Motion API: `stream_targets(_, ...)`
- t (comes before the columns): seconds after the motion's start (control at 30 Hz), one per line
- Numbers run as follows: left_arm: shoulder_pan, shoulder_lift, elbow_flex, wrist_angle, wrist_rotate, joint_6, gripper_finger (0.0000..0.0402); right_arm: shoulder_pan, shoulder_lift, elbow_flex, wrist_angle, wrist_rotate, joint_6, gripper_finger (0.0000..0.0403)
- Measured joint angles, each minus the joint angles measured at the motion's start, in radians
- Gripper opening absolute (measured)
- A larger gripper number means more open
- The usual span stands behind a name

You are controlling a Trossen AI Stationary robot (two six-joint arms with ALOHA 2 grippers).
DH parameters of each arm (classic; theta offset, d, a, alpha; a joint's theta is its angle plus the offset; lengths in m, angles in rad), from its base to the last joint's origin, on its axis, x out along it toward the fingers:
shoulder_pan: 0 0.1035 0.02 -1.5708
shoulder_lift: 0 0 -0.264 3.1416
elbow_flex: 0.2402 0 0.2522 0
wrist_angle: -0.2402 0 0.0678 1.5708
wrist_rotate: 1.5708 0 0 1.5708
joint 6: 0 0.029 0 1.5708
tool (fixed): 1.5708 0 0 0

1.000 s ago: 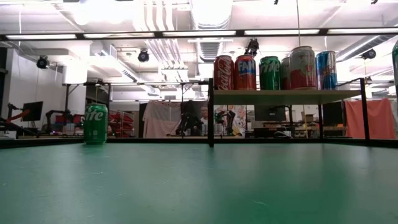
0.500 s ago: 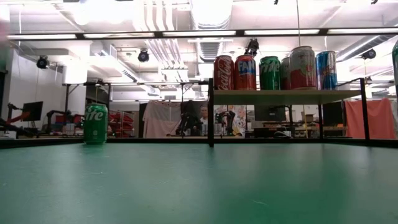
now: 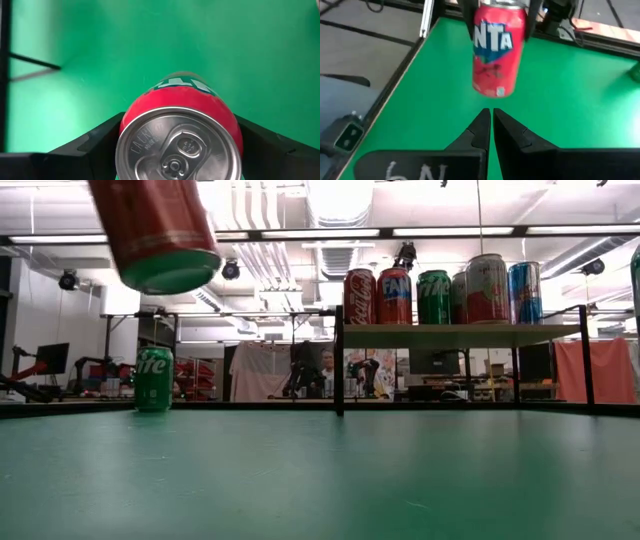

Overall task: Place canned beverage on shelf
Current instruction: Put the red soda can on the shelf aligned with the other red soda cans

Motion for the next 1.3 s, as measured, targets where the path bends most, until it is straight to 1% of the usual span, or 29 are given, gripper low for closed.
stream_targets(0.13,0.025,0.0,0.008,0.024,-0.001,0.079,0.0292,-0.01,0.039,0.006,0.051,-0.028,0.0,0.0025)
stream_targets(0.23,0.045,0.0,0.008,0.05,0.001,0.126,0.0292,-0.025,0.07,0.024,0.058,-0.03,0.0,0.0059)
stream_targets(0.33,0.062,0.0,0.008,0.064,0.006,0.168,0.0292,-0.045,0.101,0.05,0.057,-0.027,0.028,0.011)
stream_targets(0.6,0.09,0.0,0.008,0.087,0.008,0.238,0.0292,-0.07,0.156,0.08,0.078,-0.023,0.068,0.0278)
stream_targets(0.67,0.097,0.0,0.008,0.09,0.007,0.252,0.0292,-0.077,0.164,0.08,0.099,-0.023,0.073,0.0312)
stream_targets(0.77,0.106,0.0,0.008,0.108,0.007,0.277,0.0292,-0.093,0.178,0.081,0.13,-0.022,0.073,0.0351)
stream_targets(0.83,0.113,0.0,0.008,0.115,0.007,0.29,0.0292,-0.102,0.188,0.081,0.145,-0.028,0.073,0.0364)
stream_targets(0.9,0.12,0.0,0.008,0.114,0.008,0.302,0.0292,-0.11,0.197,0.081,0.155,-0.032,0.073,0.0369)
stream_targets(1.03,0.136,0.0,0.008,0.122,0.006,0.331,0.0292,-0.124,0.218,0.081,0.174,-0.085,0.072,0.037)
stream_targets(1.2,0.15,0.0,0.008,0.152,0.006,0.371,0.0292,-0.136,0.242,0.081,0.21,-0.093,0.061,0.037)
stream_targets(1.3,0.155,0.0,0.01,0.153,0.006,0.384,0.0292,-0.142,0.244,0.081,0.221,-0.093,0.06,0.0362)
